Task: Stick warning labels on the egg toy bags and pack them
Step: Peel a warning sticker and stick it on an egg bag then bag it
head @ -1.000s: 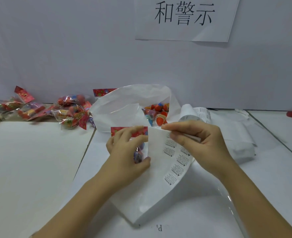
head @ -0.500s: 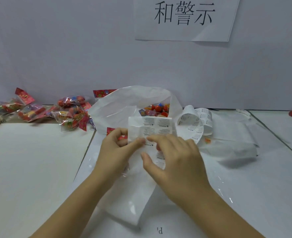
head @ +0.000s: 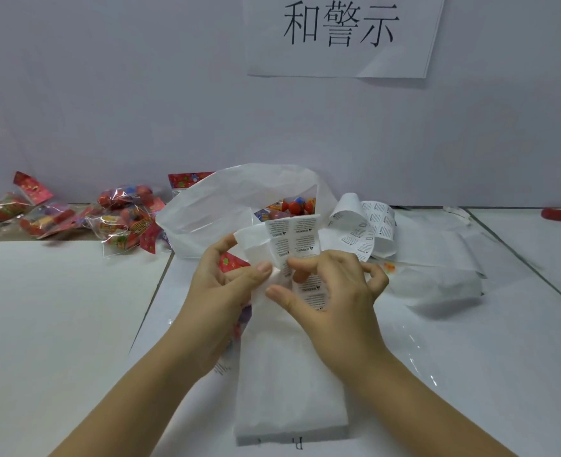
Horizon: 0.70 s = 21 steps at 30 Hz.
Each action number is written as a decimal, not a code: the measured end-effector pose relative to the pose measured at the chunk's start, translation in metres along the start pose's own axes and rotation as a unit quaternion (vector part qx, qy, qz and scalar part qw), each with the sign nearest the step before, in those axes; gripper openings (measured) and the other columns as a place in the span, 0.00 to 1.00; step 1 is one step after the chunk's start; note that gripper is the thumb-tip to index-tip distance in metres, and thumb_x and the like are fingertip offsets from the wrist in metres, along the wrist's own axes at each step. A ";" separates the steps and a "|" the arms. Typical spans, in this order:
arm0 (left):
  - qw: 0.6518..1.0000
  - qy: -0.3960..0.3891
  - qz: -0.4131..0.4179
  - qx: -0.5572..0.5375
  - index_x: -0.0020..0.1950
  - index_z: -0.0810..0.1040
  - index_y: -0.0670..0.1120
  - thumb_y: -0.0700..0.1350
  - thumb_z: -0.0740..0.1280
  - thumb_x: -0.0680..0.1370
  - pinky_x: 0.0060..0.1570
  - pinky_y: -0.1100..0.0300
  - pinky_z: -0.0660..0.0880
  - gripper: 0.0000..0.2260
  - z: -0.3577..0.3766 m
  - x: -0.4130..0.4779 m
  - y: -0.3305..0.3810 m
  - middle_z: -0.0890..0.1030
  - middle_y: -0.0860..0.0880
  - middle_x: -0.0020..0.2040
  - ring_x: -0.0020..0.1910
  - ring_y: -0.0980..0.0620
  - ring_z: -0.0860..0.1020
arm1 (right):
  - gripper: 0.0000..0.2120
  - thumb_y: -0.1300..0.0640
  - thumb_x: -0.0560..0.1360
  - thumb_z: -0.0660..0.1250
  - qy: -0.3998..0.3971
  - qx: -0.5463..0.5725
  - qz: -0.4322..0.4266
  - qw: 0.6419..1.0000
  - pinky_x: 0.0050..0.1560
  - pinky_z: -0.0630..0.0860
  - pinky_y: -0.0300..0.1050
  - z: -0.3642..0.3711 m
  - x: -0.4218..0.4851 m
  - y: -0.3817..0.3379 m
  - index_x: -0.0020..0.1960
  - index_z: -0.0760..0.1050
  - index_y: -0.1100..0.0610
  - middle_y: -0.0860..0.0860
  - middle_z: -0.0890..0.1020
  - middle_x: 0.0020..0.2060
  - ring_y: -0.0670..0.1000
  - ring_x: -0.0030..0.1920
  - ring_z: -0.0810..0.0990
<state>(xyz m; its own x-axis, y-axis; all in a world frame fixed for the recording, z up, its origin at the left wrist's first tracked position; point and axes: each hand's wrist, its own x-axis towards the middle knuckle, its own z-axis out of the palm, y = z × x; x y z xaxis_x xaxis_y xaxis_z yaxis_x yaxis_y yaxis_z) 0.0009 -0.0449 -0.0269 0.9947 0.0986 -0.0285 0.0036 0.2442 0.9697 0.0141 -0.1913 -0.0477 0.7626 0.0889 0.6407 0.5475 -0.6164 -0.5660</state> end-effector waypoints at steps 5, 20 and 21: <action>1.000 0.015 0.020 -0.001 0.69 0.68 0.55 0.46 0.72 0.69 0.35 0.53 0.74 0.30 0.004 -0.001 -0.010 0.86 0.43 0.43 0.35 0.45 0.78 | 0.11 0.43 0.69 0.70 -0.001 0.017 -0.004 1.000 0.58 0.53 0.46 0.003 0.003 0.005 0.45 0.82 0.48 0.36 0.78 0.40 0.40 0.53 0.72; 0.998 0.062 0.023 0.017 0.60 0.70 0.60 0.40 0.70 0.75 0.19 0.64 0.67 0.20 0.000 -0.001 -0.015 0.76 0.50 0.25 0.20 0.57 0.69 | 0.12 0.50 0.79 0.62 0.067 -0.192 -0.192 0.960 0.59 0.58 0.52 -0.004 0.007 0.010 0.43 0.82 0.49 0.43 0.82 0.33 0.48 0.40 0.81; 0.997 0.064 0.028 0.023 0.61 0.70 0.60 0.41 0.70 0.76 0.19 0.64 0.67 0.20 0.000 -0.001 -0.014 0.76 0.51 0.25 0.20 0.57 0.70 | 0.11 0.50 0.78 0.62 0.064 -0.184 -0.182 0.964 0.59 0.58 0.52 -0.005 0.007 0.010 0.42 0.82 0.49 0.42 0.81 0.33 0.48 0.40 0.81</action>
<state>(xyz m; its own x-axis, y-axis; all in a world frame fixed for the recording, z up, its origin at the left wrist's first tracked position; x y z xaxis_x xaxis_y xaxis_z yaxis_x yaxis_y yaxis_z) -0.0001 -0.0479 -0.0402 0.9720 0.2349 -0.0015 -0.0444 0.1903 0.9807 0.0233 -0.2004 -0.0464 0.4815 0.2688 0.8342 0.5931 -0.8007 -0.0843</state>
